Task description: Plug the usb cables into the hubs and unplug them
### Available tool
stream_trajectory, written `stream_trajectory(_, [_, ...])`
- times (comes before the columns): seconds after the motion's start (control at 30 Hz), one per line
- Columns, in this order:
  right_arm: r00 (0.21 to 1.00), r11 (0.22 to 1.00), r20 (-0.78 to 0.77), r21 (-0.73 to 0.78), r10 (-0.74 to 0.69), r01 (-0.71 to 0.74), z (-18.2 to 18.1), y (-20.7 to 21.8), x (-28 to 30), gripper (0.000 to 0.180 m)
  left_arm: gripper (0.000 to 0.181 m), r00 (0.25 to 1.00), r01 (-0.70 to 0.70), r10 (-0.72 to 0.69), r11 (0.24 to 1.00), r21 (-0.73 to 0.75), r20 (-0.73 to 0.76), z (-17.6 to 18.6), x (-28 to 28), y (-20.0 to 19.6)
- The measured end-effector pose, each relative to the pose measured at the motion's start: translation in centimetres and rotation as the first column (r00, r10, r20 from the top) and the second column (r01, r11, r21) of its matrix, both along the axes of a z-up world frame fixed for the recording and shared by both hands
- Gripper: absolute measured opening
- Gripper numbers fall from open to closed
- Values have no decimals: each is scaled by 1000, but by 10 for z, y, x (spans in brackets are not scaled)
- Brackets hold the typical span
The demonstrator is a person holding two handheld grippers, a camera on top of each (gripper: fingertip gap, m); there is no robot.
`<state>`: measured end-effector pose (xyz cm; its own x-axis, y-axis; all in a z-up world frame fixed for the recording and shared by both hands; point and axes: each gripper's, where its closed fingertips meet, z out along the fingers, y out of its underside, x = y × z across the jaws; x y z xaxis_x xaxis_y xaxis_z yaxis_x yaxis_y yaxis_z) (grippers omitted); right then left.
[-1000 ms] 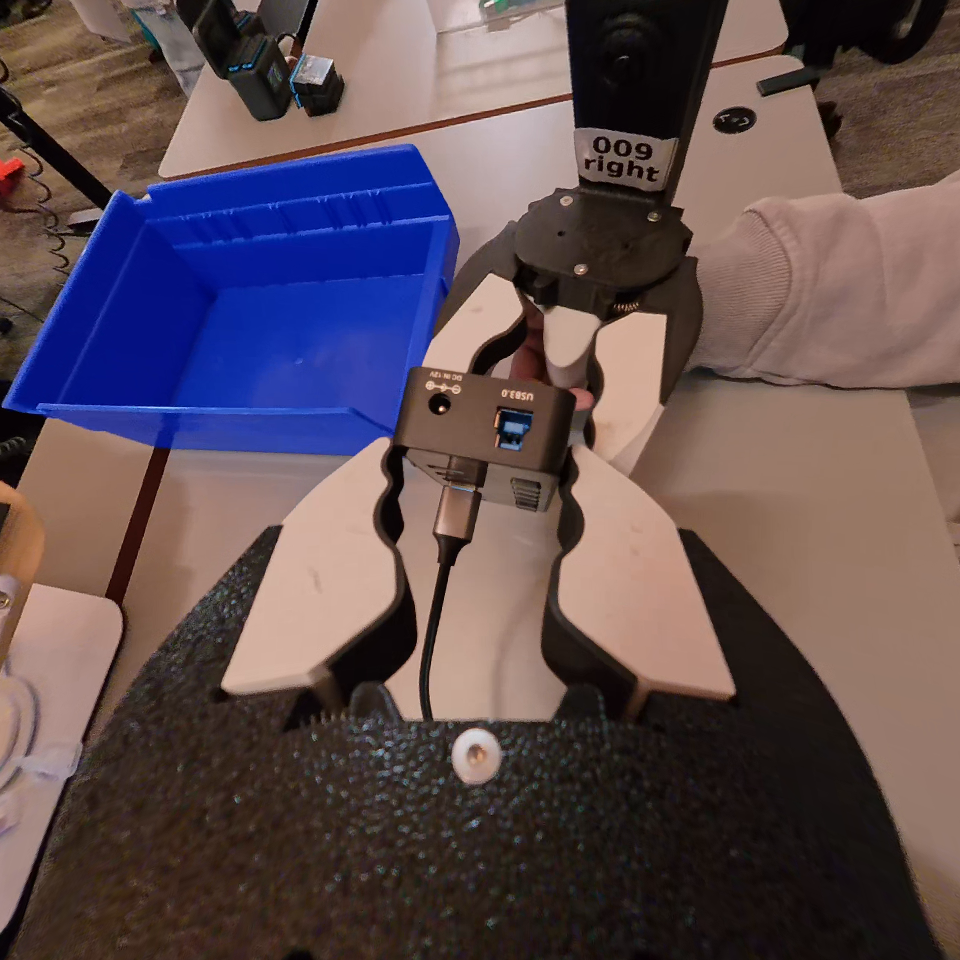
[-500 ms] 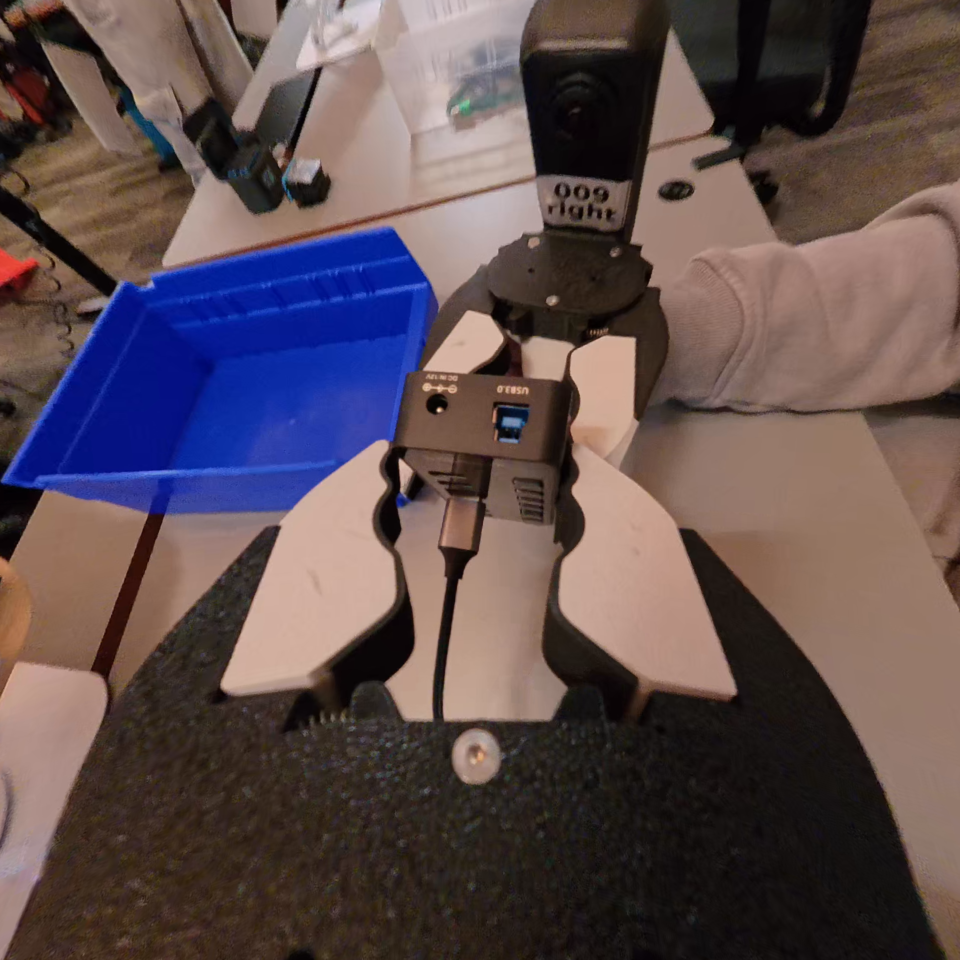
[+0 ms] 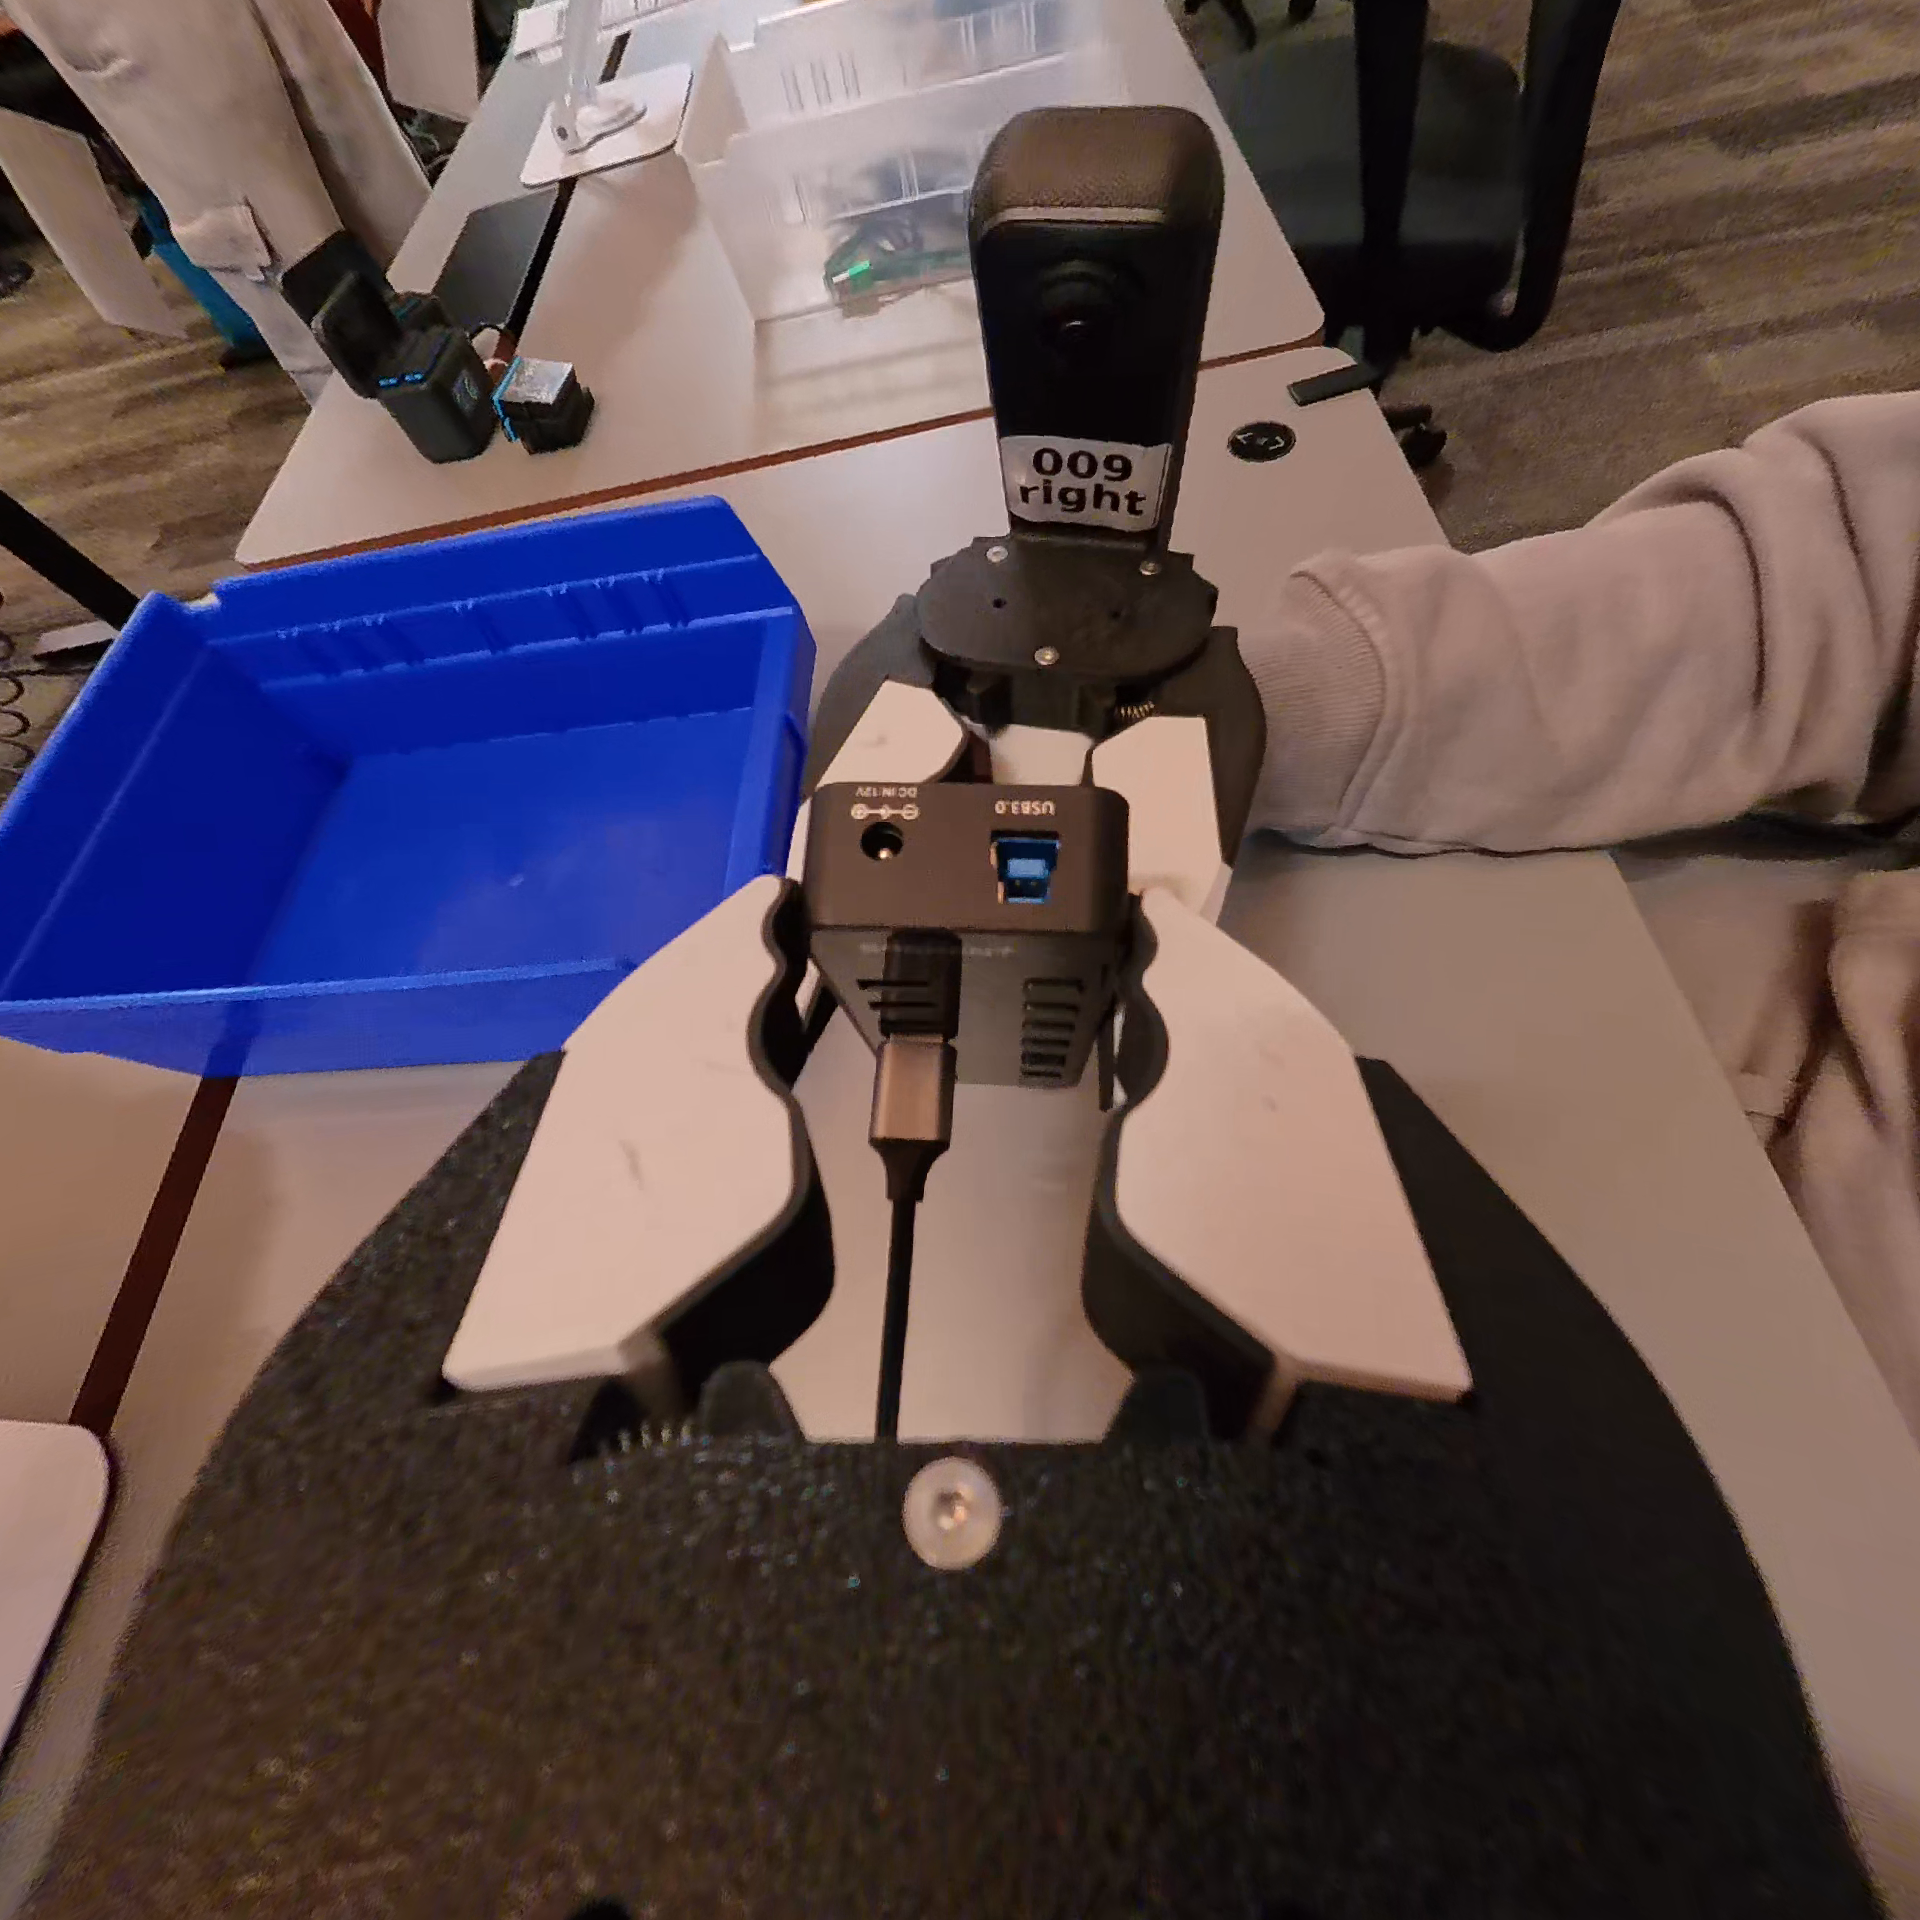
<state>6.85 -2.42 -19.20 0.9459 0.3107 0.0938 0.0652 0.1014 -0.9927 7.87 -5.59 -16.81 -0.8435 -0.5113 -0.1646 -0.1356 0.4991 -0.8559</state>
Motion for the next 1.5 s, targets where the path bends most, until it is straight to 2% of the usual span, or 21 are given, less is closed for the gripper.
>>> stream_trajectory(0.27, [1000, 1000, -2, -7, -9, 9, -3, 5, -2, 66, 58, 1000, -10, 11, 999, 36, -24, -7, 1, 0])
stream_trajectory(0.83, [995, 994, 74, -77, -71, 76, -14, 11, 1, 63, 58, 999, 25, -24, 999, 41, -27, -14, 0, 6])
stream_trajectory(0.9, [998, 996, 38, -71, -53, 55, -12, 11, -1, 63, 58, 999, 29, -28, 999, 31, -24, -14, 0, 7])
stream_trajectory(1.07, [996, 1000, -90, -11, -17, 16, -2, 10, -1, 63, 59, 1000, -16, 15, 999, -36, -4, -4, 5, 4])
stream_trajectory(1.23, [979, 995, -199, 79, -39, 56, 14, -2, 11, 65, 80, 995, -80, 87, 990, -116, 53, 18, 10, 7])
stream_trajectory(1.37, [973, 986, -200, 91, -116, 137, 13, -21, 14, 65, 81, 992, -50, 74, 973, -224, 103, 44, 1, 3])
stream_trajectory(1.5, [965, 976, -198, 100, -173, 195, 12, -35, 15, 64, 81, 983, -107, 139, 963, -249, 117, 52, 2, 11])
